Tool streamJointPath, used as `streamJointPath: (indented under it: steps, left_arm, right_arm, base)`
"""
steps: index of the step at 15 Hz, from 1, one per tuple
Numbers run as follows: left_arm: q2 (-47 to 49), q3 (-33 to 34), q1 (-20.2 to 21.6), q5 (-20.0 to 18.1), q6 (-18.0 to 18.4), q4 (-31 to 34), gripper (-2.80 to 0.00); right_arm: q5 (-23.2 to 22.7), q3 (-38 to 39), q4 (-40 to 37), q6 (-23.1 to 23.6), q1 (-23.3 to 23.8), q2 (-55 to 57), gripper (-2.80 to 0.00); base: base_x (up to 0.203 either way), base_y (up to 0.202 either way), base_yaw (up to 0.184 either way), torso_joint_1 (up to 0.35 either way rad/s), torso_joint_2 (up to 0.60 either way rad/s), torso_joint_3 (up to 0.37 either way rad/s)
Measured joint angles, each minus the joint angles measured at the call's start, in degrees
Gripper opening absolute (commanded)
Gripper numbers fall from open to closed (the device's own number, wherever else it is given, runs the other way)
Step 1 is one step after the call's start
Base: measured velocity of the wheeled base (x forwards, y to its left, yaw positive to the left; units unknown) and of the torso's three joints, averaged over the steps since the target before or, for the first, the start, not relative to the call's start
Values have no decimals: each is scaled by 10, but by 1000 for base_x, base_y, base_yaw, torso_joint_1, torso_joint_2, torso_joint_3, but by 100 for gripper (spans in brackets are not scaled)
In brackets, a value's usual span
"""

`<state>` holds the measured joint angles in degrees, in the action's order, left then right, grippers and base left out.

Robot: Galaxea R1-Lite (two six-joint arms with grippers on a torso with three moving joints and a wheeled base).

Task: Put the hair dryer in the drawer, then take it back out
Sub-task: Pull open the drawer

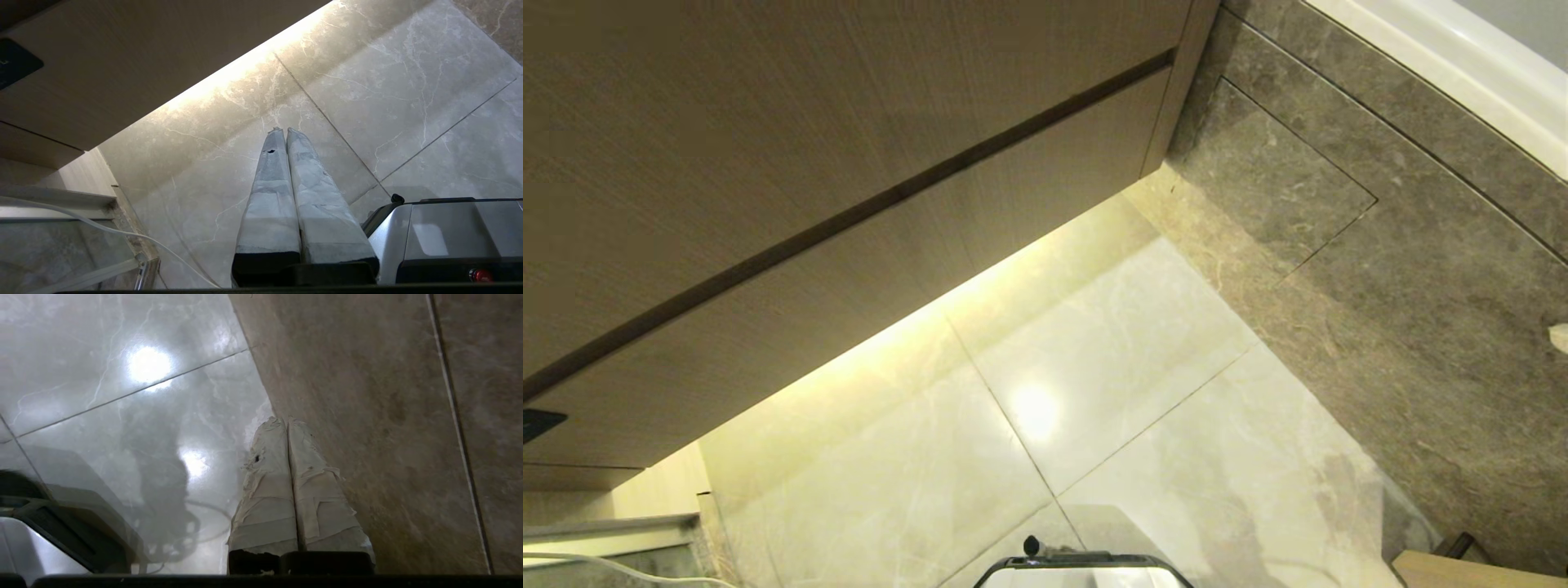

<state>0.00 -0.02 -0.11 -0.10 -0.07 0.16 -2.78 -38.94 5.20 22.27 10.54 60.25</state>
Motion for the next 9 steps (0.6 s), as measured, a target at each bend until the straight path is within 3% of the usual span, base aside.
streamJointPath:
  steps: [9]
  left_arm:
    - [0,0,0,0,0,0,-280]
  right_arm:
    - [-1,11,14,-5,0,-2,-280]
  base:
    - [0,-2,5,0,0,0]
